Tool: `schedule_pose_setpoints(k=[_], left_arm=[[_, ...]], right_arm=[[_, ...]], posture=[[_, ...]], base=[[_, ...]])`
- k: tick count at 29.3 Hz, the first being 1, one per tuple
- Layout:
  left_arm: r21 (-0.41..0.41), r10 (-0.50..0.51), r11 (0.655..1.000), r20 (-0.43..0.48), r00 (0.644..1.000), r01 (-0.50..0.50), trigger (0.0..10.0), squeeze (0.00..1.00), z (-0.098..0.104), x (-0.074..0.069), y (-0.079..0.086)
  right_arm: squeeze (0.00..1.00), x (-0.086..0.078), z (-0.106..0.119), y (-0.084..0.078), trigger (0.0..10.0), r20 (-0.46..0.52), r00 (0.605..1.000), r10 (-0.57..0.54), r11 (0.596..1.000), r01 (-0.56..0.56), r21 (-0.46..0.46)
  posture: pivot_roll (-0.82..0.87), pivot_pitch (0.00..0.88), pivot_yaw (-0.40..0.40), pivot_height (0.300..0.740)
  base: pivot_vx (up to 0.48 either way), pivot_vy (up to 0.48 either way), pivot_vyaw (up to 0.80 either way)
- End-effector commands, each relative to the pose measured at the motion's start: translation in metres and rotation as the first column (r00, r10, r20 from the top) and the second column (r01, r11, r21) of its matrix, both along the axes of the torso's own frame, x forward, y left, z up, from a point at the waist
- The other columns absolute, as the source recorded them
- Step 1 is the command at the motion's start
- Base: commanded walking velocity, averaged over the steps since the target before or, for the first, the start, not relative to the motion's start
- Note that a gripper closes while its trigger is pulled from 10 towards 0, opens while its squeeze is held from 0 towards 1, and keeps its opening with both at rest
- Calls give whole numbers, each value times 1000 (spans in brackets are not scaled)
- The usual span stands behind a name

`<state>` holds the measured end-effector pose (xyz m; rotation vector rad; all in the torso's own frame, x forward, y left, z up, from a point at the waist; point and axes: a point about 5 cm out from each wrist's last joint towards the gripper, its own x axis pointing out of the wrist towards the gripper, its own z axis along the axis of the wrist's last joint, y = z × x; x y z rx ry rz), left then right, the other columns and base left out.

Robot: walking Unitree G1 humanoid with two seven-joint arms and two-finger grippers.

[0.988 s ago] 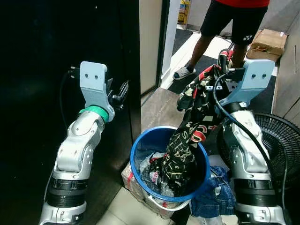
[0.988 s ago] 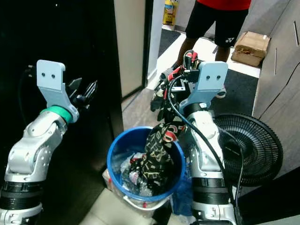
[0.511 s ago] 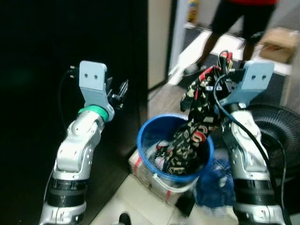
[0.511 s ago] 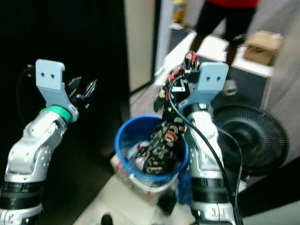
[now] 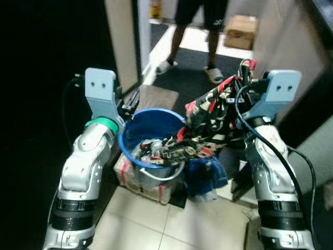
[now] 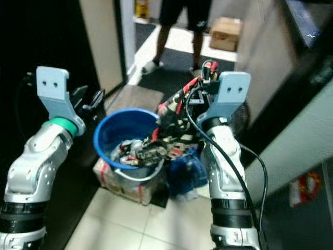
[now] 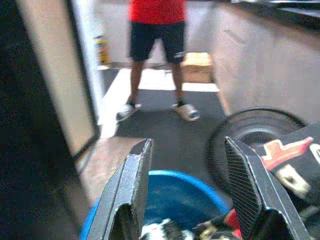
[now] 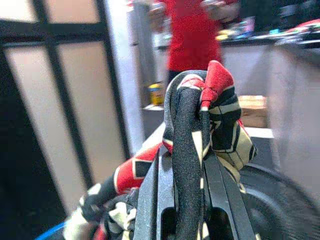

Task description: Clothes washing

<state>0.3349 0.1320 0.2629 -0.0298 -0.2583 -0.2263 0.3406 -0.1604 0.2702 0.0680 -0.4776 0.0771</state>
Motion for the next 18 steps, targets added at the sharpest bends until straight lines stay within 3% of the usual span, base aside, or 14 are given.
schedule_pose_setpoints(k=[1, 9, 11, 12, 13, 16, 18], left_arm=[[-3, -12, 1000, -10, 1000, 12, 10000, 0, -3, -1, -2], [0, -19, 1000, 12, 1000, 19, 10000, 0, 1, -2, -1], [36, -14, 999, 67, 998, 12, 10000, 0, 12, -2, 2], [55, -16, 998, 123, 992, 9, 10000, 0, 27, -2, 6], [55, -16, 998, 123, 992, 9, 10000, 0, 27, -2, 6], [70, -22, 998, 263, 964, 4, 10000, 0, 69, -5, 19], [68, -22, 998, 279, 960, 3, 10000, 0, 74, -5, 21]], right_arm=[[0, -3, 5, -3, 10000, 32, 999, -10, 1000, 9, 13], [0, -4, 12, -3, 10000, 63, 998, 3, 1000, -5, 28], [0, -6, 20, -3, 10000, 100, 995, 28, 998, -34, 58], [0, -10, 32, -2, 10000, 151, 985, 79, 988, -98, 121], [0, -10, 32, -2, 10000, 151, 985, 79, 988, -98, 121], [0, -20, 63, -1, 10000, 302, 932, 198, 914, -287, 287], [0, -22, 67, -1, 10000, 320, 924, 209, 901, -309, 305]], posture=[[20, 139, 49, 740], [22, 134, 48, 740], [23, 133, 49, 740], [25, 132, 51, 740], [25, 132, 51, 740], [33, 128, 57, 740], [33, 128, 57, 740]], base=[[0, 0, -800], [0, 0, -800], [0, 0, -800], [0, 0, -800], [0, 0, -800], [0, 0, -800], [0, 0, -800]])
